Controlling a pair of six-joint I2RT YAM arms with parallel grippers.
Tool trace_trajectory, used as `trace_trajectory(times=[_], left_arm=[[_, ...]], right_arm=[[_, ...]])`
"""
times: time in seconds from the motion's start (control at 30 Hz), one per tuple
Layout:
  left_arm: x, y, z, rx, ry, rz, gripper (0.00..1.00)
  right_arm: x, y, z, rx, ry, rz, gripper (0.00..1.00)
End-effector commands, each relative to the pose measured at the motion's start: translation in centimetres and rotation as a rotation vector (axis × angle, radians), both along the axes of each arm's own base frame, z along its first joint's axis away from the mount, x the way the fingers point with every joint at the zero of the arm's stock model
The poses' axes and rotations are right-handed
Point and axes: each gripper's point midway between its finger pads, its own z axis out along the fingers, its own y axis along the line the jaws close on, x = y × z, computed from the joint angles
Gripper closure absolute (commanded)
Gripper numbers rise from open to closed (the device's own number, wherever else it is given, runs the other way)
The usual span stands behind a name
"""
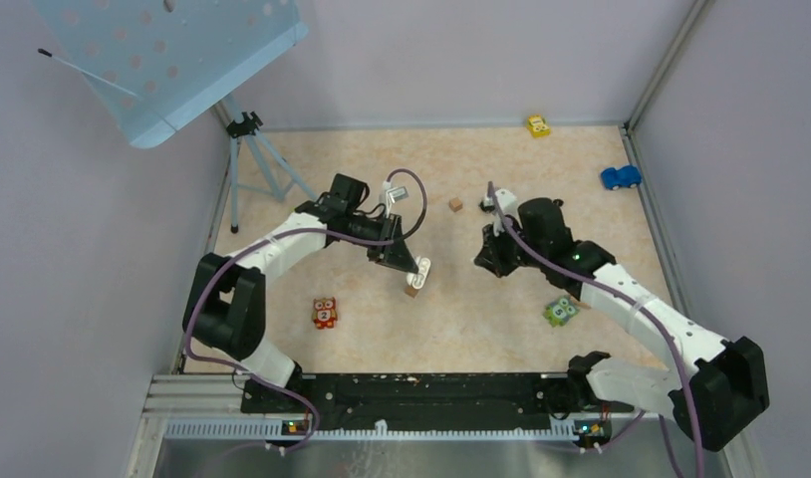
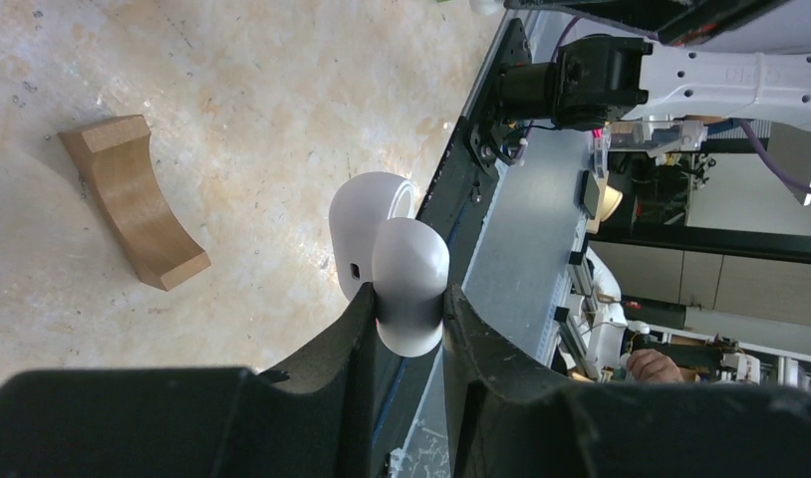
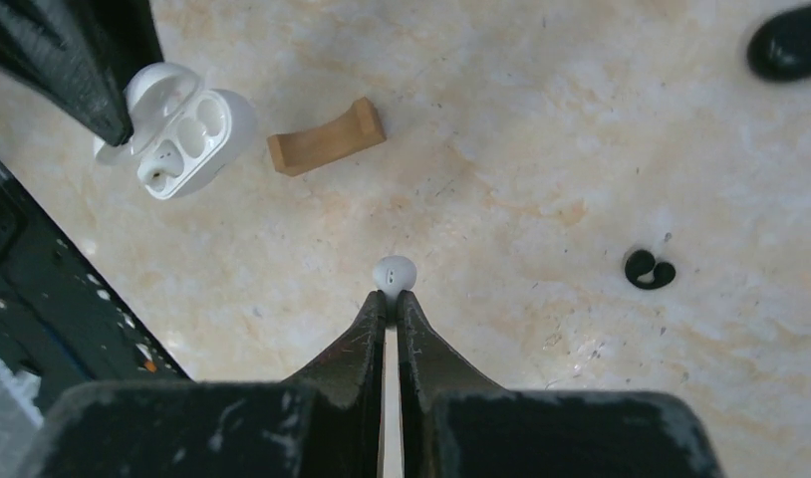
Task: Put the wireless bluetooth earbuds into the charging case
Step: Insert the right earbud into the right side groove of the charging case.
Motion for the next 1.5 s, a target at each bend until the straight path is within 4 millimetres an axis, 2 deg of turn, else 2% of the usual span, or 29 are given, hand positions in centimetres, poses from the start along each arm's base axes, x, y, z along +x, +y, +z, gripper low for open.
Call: trace_trajectory(times=[0.0,0.23,0.37,0.43,0.53,0.63,0.73,1.17,1.47], left_arm=[[-0.6,-0.2,0.3,-0.015,0.041,-0.041,1.0],[-1.9,-0.3,0.0,-0.079,0.098,-0.08,1.0],[-1.7,-0.4,-0.6,-0.063,0.136,-0.048,1.0],[-1.8,-0.3,-1.1,-0.059,0.166,-0.028,1.0],[-2.7,-0.4,-0.8,-0.101,0.22,-0.038,1.0],[-3.4,0.0,-0.7,-0.103,0.211,-0.048,1.0],[-4.2,0.4,-1.0,-0.081,0.196,-0.062,1.0],[-4.1,0.8,0.0,-0.042,0.121,-0.066,1.0],[-4.5,0.7,0.8,-0.075,0.161,-0.073,1.0]], right_arm=[[0.1,1.1,1.7,-0.142,-0.201,0.151,1.0],[-1.7,4.2,4.9,-0.092,-0.53,0.35,1.0],[-2.2,5.7,6.6,-0.164,-0.712,0.402,1.0],[-2.4,6.3,6.7,-0.217,-0.764,0.438,1.0],[-2.9,7.2,6.4,-0.259,-0.821,0.507,1.0],[-4.3,8.8,6.7,-0.196,-0.83,0.574,1.0],[-5.4,9.6,6.0,-0.206,-0.843,0.644,1.0],[-7.1,9.4,3.5,-0.397,-0.996,0.865,1.0],[-7.8,10.0,2.9,-0.474,-1.11,0.945,1.0]])
